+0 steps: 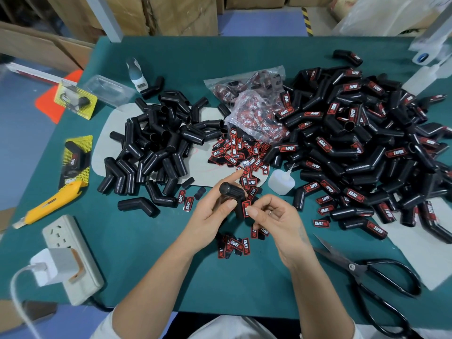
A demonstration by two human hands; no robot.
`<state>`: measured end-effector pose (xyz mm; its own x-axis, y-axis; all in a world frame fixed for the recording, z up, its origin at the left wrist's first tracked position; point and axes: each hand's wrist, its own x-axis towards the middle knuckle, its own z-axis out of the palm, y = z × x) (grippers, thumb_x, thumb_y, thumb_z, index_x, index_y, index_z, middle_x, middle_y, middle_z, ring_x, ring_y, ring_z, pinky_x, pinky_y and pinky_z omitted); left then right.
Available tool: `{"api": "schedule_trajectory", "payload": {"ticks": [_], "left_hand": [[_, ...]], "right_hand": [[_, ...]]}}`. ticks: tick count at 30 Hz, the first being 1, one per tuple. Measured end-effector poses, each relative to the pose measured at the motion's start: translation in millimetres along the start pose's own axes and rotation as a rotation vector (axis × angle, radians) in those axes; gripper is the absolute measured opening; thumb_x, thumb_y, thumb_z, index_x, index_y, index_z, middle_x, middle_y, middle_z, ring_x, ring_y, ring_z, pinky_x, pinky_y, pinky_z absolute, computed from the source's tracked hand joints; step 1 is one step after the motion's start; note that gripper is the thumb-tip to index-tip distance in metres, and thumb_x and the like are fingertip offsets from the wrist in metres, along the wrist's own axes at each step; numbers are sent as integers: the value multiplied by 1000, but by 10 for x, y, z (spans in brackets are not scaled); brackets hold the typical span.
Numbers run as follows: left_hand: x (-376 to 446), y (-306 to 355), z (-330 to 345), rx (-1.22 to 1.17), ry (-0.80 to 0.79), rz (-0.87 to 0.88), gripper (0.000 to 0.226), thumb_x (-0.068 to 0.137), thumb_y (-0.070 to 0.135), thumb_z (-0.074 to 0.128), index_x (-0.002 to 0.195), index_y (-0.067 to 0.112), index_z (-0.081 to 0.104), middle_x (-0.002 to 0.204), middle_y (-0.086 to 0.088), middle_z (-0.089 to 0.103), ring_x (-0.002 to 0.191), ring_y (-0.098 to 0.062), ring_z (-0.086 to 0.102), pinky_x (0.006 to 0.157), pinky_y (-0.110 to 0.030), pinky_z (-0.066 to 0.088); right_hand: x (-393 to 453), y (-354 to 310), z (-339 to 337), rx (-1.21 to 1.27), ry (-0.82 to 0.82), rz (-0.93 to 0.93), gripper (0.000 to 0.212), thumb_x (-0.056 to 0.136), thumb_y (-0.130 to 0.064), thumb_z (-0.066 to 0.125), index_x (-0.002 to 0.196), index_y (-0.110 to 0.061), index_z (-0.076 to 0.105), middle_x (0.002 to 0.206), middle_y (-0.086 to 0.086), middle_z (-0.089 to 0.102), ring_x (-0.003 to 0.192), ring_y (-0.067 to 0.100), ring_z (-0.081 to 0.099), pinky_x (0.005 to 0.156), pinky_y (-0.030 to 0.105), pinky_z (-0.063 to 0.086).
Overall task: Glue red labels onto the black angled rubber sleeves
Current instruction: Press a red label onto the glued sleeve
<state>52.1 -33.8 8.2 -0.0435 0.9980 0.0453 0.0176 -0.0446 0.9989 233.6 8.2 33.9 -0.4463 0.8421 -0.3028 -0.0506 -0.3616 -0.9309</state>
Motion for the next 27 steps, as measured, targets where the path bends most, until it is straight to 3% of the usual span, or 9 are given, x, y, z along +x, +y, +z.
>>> {"api": "schedule_trajectory", "payload": {"ticks": [7,14,19,27], "left_hand": [[-1,-6,2,3,-4,6,52,106,21,52,153,44,49,119,16,63,113,-6,57,107,-24,42],[-4,33,9,10,-3,16,48,107,37,56,155,35,48,121,7,64,116,-13,57,109,-29,43],[-13,17,-4,35,-1,-6,49,106,21,52,155,22,45,119,7,64,114,-12,58,107,-27,43],[-17,34,1,29,-5,-21,49,107,25,55,154,19,44,119,10,64,113,-12,58,107,-28,43]], "right_hand": [[3,2,5,-6,-1,-2,12,83,-25,80,73,-27,72,75,-3,66,63,12,56,61,24,52],[-1,-10,12,-11,0,-3,13,82,-29,81,73,-28,72,76,-3,67,65,12,57,64,23,51],[-1,-12,5,-16,11,8,13,82,-30,82,73,-27,72,78,-1,68,64,13,57,63,25,52],[5,-6,2,-17,9,7,13,83,-27,80,73,-27,72,78,-2,69,64,11,58,63,23,52]]}}
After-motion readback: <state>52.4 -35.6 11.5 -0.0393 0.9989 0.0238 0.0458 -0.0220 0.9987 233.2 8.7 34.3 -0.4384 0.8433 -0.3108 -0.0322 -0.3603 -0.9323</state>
